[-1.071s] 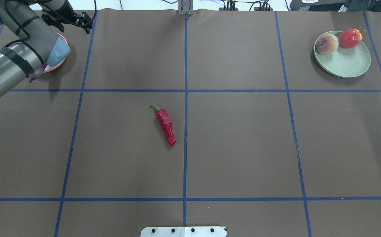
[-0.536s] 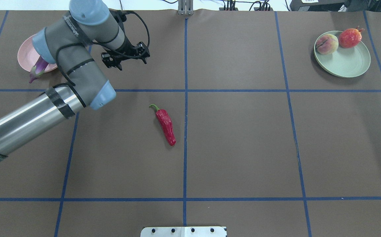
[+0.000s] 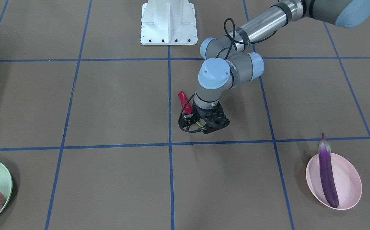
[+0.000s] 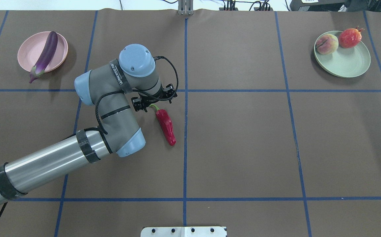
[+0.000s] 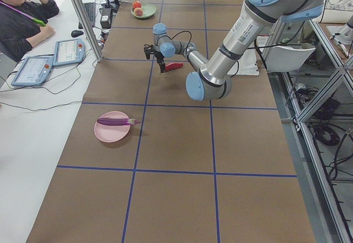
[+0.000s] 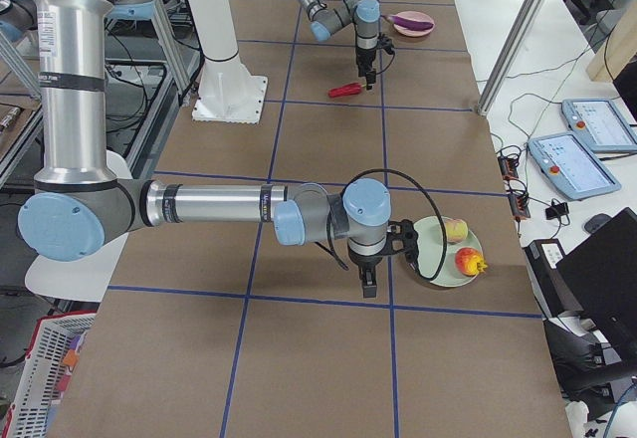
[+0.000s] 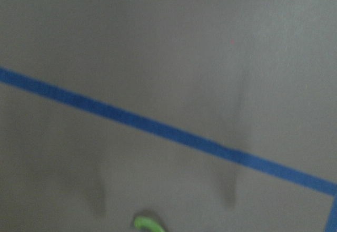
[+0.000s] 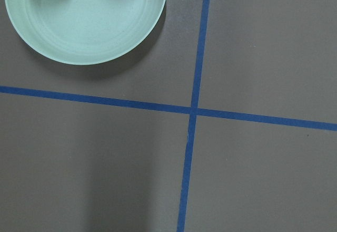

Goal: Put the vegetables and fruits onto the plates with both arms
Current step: 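Grasp the chili pepper with the left gripper and place it on the pink plate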

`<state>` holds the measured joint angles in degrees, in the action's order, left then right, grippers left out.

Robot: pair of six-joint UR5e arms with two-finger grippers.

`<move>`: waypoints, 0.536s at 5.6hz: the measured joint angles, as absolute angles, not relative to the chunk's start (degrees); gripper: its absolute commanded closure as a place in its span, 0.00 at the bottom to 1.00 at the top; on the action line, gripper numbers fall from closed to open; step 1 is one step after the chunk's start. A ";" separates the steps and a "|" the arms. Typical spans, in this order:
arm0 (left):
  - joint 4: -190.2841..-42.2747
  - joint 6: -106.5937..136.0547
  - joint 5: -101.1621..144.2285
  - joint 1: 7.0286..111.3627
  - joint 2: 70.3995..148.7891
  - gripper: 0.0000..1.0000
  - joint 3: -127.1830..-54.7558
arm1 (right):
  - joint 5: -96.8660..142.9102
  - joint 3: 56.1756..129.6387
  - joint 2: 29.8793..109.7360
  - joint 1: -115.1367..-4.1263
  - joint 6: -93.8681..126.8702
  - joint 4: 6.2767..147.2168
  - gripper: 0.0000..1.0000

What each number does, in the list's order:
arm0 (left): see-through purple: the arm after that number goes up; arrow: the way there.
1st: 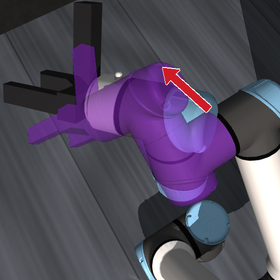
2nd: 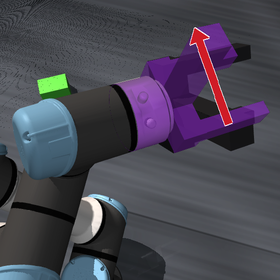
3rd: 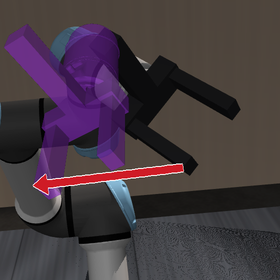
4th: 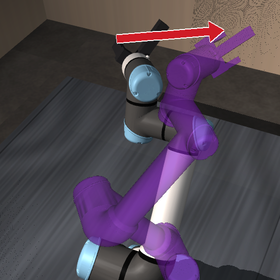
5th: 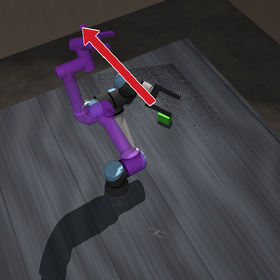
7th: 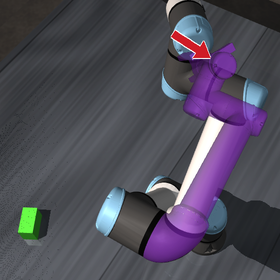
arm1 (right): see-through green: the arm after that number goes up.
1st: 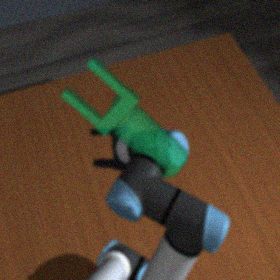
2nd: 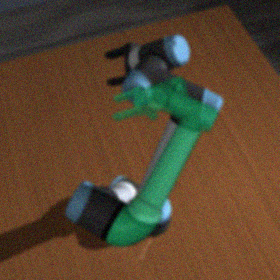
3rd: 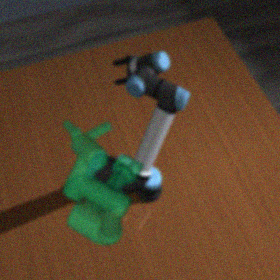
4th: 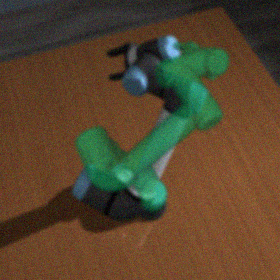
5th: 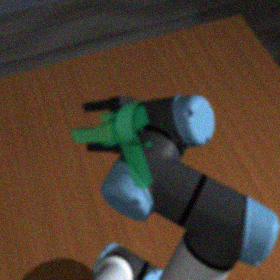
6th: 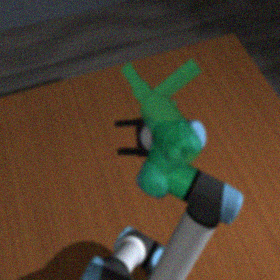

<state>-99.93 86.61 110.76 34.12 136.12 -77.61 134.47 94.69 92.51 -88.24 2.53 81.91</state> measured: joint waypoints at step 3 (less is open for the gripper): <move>-96.90 88.85 108.00 29.40 136.19 1.00 -79.67 | 134.47 94.66 92.55 -88.24 2.55 81.91 0.01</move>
